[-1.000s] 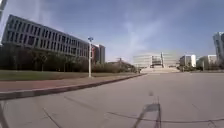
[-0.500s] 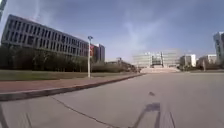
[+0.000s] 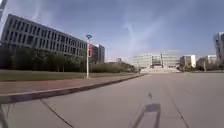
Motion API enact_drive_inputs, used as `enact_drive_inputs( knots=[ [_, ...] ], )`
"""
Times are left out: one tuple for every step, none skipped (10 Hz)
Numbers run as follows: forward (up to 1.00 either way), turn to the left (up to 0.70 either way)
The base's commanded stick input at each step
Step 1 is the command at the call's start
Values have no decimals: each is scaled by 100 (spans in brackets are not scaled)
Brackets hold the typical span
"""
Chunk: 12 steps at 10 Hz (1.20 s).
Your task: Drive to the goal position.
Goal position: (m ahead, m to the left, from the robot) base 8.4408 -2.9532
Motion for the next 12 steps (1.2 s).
enact_drive_inputs(
  knots=[
    [70,0],
    [70,0],
    [70,0],
    [70,-21],
    [70,-29],
    [70,-19],
    [70,-9],
    [70,0],
    [70,0],
    [70,0],
    [70,0],
    [70,0]
  ],
)
